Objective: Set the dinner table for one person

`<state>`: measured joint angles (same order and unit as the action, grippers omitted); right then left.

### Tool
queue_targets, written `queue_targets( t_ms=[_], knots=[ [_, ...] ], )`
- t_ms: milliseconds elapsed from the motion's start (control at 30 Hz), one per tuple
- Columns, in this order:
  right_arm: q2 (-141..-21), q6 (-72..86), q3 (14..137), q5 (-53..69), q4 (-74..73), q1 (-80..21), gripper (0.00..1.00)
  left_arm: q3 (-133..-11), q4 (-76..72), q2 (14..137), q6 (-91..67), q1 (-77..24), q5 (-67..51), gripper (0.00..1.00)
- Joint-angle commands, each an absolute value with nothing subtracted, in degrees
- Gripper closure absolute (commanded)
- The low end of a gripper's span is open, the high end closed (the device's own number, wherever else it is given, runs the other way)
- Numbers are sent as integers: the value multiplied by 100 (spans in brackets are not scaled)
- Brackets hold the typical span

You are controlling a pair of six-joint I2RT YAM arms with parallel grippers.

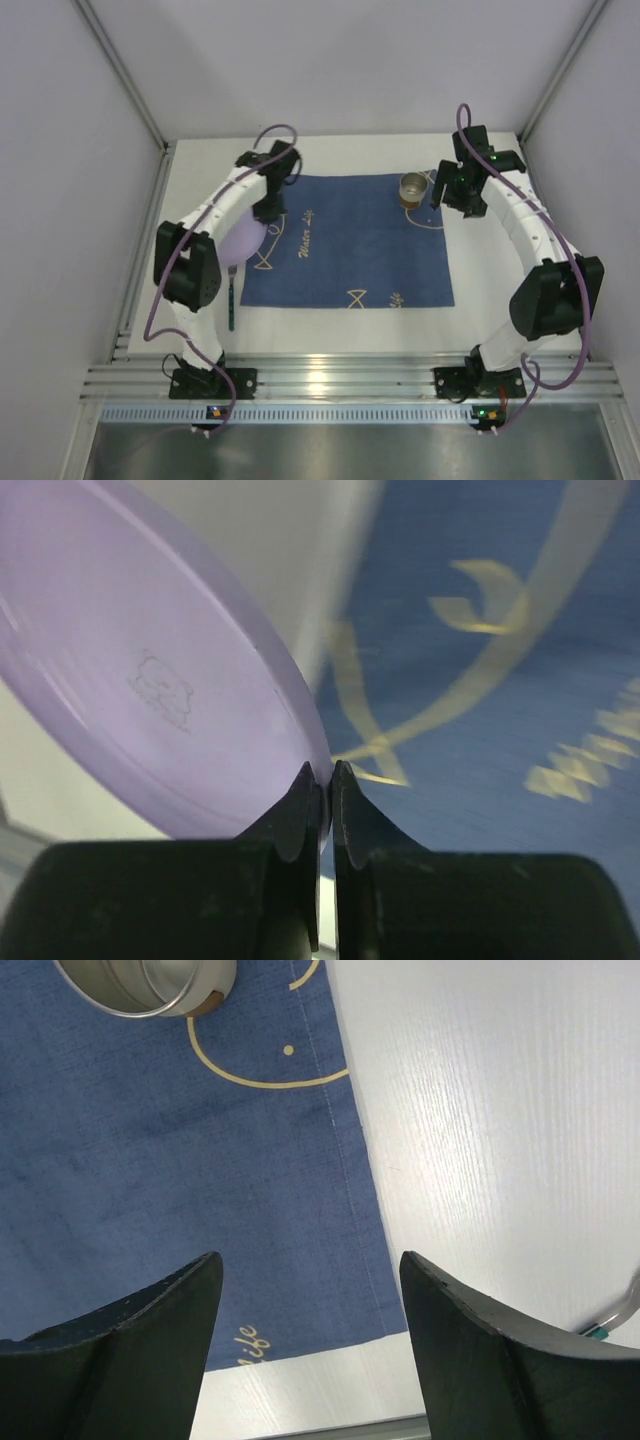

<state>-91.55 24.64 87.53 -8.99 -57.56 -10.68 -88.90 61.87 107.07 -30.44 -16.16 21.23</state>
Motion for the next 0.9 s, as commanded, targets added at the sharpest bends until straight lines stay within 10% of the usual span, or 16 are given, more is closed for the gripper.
queue_targets(
  t_ms=[0, 533, 667, 867],
  knots=[
    [-8834, 2303, 9027, -1248, -5906, -872, 28, -10324, 6995, 11011, -3462, -3082, 2364, 100],
    [-7585, 1960, 7753, -1222, -5985, -44, 27, -13429, 6733, 13728, -3226, -5282, 1819, 100],
    [-7497, 1977, 7629, -1143, -5968, -44, 27, -13447, 6592, 13799, -3190, -5282, 1819, 54],
    [-7471, 1978, 7585, -1064, -5924, -44, 27, -12580, 6048, 12483, -3191, -5116, 2372, 10]
  ],
)
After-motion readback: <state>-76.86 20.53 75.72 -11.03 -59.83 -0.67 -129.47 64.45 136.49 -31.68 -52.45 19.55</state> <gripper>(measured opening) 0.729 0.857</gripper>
